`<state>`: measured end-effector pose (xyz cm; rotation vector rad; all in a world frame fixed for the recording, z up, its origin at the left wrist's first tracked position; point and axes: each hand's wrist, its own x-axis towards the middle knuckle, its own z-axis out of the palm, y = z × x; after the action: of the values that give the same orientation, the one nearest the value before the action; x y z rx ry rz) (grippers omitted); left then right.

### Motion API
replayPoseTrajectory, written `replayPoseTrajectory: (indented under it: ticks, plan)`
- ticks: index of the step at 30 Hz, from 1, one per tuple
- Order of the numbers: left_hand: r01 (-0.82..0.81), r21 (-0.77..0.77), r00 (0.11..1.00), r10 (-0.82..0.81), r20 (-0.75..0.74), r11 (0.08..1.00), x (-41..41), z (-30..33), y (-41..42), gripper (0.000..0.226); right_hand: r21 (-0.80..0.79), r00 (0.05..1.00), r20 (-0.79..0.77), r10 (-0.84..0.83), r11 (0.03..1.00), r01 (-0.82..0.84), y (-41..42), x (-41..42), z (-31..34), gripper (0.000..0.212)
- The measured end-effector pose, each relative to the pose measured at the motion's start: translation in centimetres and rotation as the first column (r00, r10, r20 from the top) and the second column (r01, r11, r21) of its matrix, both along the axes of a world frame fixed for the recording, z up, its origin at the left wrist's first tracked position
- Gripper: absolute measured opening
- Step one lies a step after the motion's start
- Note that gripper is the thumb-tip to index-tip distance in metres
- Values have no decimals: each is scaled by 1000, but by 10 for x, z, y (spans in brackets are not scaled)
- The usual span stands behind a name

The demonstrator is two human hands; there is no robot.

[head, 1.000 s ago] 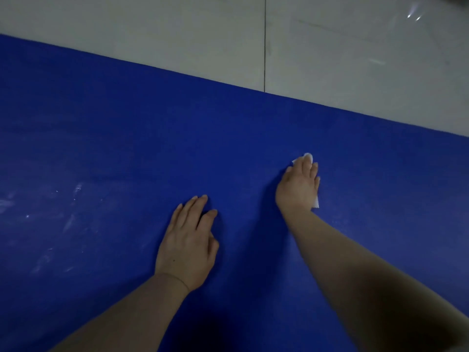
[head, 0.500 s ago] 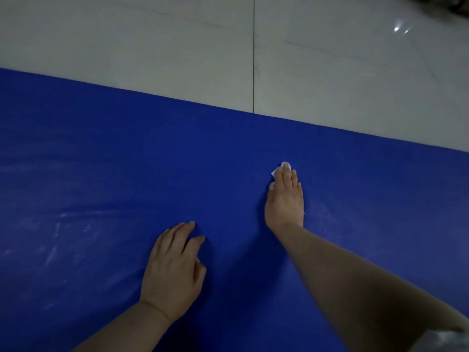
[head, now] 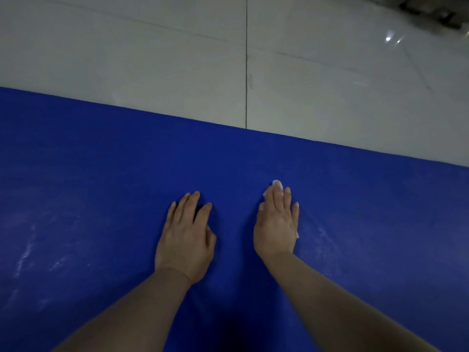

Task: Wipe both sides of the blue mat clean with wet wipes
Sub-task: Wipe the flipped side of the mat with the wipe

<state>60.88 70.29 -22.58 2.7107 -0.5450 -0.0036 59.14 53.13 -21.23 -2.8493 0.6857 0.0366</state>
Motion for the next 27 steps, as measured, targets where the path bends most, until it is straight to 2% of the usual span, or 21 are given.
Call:
replayPoseTrajectory:
  ticks: [1,2,4,5,6,7,8,10,11,12,13,14,16,17,18,20,23,26,27]
  plan:
    - [-1,-7,1000,1,5,1000,1,0,-1,45,10,995,18,94,996,-94,9,12,2,50]
    - [-8,-22,1000,8,-3,1000,1,-1,-1,45,23,966,15,256,966,-257,21,25,3,50]
    - [-42,-75,999,39,-38,996,1,-1,0,43,15,799,-48,600,800,-600,41,49,4,53]
    - [-55,-95,998,52,-38,994,1,-1,0,40,-22,722,-76,688,723,-691,39,60,2,53]
    - [-57,-101,998,54,-26,993,1,-1,1,40,-79,701,-92,707,696,-713,28,67,0,52]
    - [-49,-103,999,48,-12,993,1,-1,1,43,-135,741,-79,667,729,-671,12,70,0,52]
    - [-43,-101,999,43,2,994,2,-2,0,47,-173,822,-32,569,807,-565,-9,71,-1,53]
    - [-44,-71,999,46,17,997,3,-4,-1,52,-174,974,17,227,960,-221,-50,70,0,47]
    - [-45,-53,999,46,16,998,4,-5,-1,53,-155,997,-18,71,985,-73,-61,73,1,45]
    - [-45,-41,999,45,11,998,5,-5,-2,54,-163,999,-42,0,987,-7,-57,80,2,47]
    - [-43,-28,999,43,3,999,7,-5,-2,55,-174,999,-16,33,984,-36,-43,90,2,49]
    - [-41,-15,999,41,-6,999,8,-4,-1,57,-180,990,7,144,974,-140,-21,99,1,51]
    - [-38,-6,999,38,-23,999,10,-3,0,59,-150,880,12,474,871,-467,23,107,-5,54]
    - [-38,-10,999,38,-27,999,11,-3,0,59,-123,805,-16,594,797,-591,32,106,-5,54]
    - [-39,-16,999,38,-32,999,11,-2,0,59,-110,771,-21,637,765,-635,28,108,-3,53]
    - [-50,-18,998,49,-34,999,11,-1,0,59,-130,827,22,562,821,-555,-7,109,-1,53]
    - [-56,13,998,57,-17,998,12,-1,-2,58,-229,940,20,340,917,-327,-79,107,-2,60]
    - [-57,48,998,57,-13,997,12,-2,-4,58,-205,992,99,73,977,-52,-109,115,9,47]
    - [-57,59,998,58,-15,997,12,-2,-4,58,-230,987,143,76,972,-41,-102,120,10,43]
